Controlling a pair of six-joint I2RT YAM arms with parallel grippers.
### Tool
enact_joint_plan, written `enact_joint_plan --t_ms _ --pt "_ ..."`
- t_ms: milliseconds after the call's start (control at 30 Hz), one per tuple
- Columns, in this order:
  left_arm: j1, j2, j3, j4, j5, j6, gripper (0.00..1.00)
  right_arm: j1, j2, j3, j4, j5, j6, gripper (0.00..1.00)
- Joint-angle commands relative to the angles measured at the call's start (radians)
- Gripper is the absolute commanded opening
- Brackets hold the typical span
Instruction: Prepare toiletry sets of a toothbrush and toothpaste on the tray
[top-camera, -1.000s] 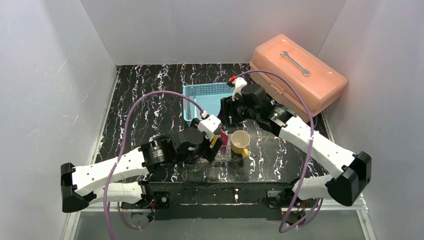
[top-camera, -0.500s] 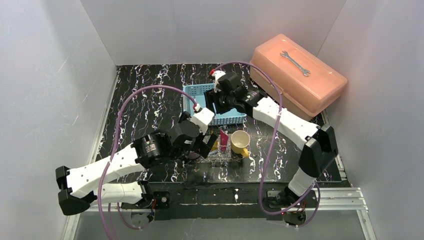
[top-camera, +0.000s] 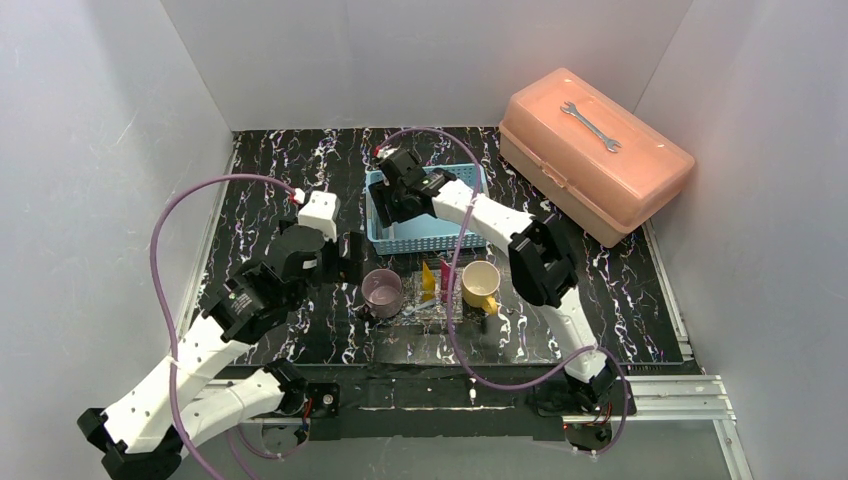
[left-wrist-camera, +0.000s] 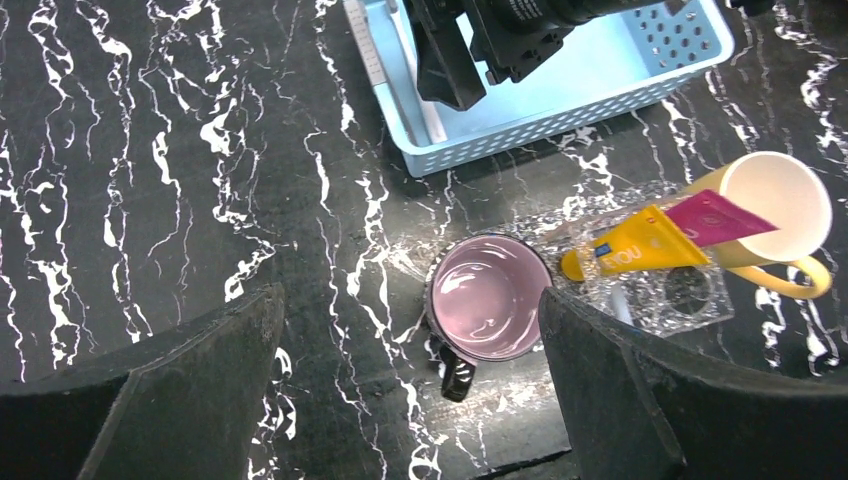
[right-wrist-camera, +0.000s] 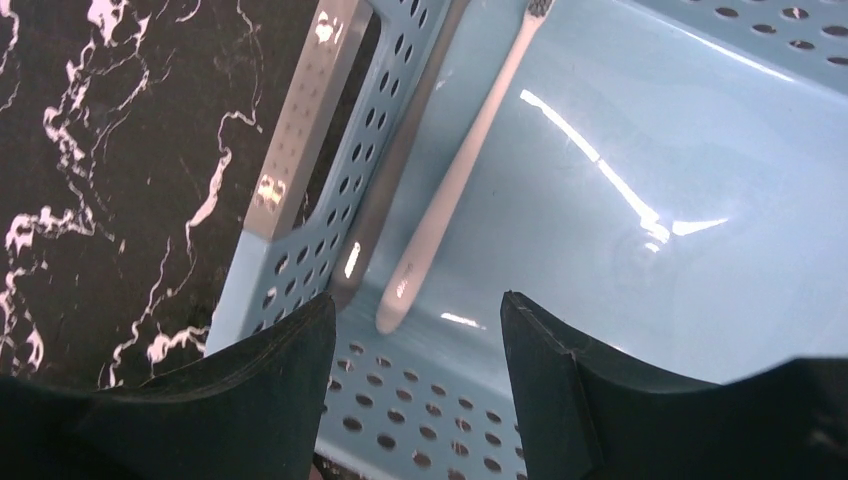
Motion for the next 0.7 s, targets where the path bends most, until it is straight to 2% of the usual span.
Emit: enact_joint_plan --t_ms 0,267,667 --pt "0.017 -0.023 -0.072 0.033 -0.056 0.011 0.98 0.012 0.061 0.105 -0.012 0.064 0.022 0.69" --pt "0.047 -0.036 -0.105 0.063 -0.030 0.040 0.98 0.014 0.146 0.158 -0.014 0.145 0.044 0.62" --pt "0.062 -0.032 -0.111 0.069 0.001 0.044 0.98 0.014 0.242 0.233 -0.001 0.159 0.058 0.58"
